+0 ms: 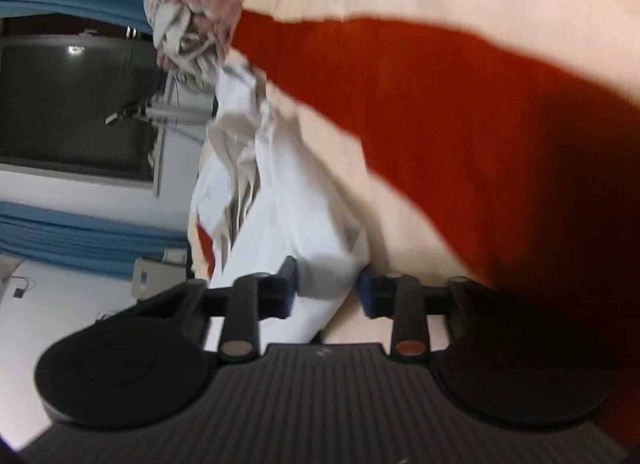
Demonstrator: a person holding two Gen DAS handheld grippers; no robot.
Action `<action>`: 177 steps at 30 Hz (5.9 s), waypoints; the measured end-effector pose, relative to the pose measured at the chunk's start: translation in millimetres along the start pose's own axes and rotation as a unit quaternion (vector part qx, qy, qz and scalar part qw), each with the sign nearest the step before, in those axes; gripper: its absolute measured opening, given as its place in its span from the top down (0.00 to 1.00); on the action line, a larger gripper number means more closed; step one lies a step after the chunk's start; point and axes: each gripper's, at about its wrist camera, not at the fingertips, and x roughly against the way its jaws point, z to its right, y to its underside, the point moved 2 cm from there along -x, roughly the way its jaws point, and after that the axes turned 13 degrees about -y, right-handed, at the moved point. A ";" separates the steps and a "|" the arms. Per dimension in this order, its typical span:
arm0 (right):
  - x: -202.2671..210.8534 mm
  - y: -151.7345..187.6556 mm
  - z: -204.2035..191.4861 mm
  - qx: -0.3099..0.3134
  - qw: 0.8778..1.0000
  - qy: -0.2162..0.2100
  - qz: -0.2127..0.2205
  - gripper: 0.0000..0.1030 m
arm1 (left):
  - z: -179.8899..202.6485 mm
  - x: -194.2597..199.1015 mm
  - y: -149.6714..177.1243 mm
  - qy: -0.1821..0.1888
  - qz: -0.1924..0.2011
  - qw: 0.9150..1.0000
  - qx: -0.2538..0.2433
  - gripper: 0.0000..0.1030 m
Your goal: Fold clothes
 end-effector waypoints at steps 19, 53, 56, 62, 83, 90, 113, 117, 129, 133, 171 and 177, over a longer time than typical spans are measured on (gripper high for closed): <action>182.0 84.4 -95.2 0.281 0.950 -0.113 0.082 0.90 | 8.9 197.2 73.9 0.064 0.056 0.992 -0.094 0.94; -101.2 -50.4 -103.2 0.287 0.957 -0.030 -0.001 0.09 | 108.7 -78.4 -63.5 -0.028 0.033 0.970 -0.238 0.17; -104.2 -39.0 -110.3 0.335 0.940 -0.054 -0.032 0.10 | 113.2 -74.1 -60.5 -0.021 0.057 0.960 -0.272 0.13; -147.2 -19.3 -99.7 0.460 0.881 0.061 -0.094 0.72 | 108.8 -105.8 -38.9 -0.125 0.029 0.930 -0.345 0.14; -51.7 47.8 -97.4 0.497 0.856 0.092 -0.108 0.70 | 89.5 -13.4 46.5 -0.190 0.037 0.879 -0.436 0.16; -57.9 55.1 -80.8 0.498 0.854 0.106 -0.106 0.71 | 77.2 8.1 54.0 -0.183 0.066 0.908 -0.370 0.17; -53.7 62.1 -77.5 0.509 0.849 0.112 -0.086 0.71 | 3.6 -8.2 27.3 -0.068 -0.053 0.996 0.035 0.59; -53.8 63.5 -77.5 0.513 0.846 0.114 -0.086 0.71 | 2.6 -6.0 25.8 -0.061 -0.043 0.997 0.038 0.75; -20.0 36.6 -83.0 0.292 0.953 -0.004 -0.085 0.05 | 3.0 7.3 27.9 -0.049 -0.033 0.998 0.030 0.77; -10.2 39.3 -63.2 0.128 0.981 -0.085 -0.117 0.05 | 1.6 7.2 27.4 -0.046 -0.035 0.998 0.033 0.77; 106.7 -50.6 -97.2 0.078 0.988 -0.077 0.106 0.84 | 168.0 28.7 52.6 0.033 -0.148 0.983 -0.100 0.79; 112.6 -151.9 -105.1 0.064 0.989 -0.044 0.123 0.84 | 275.5 -60.9 78.1 0.012 -0.213 0.963 -0.164 0.79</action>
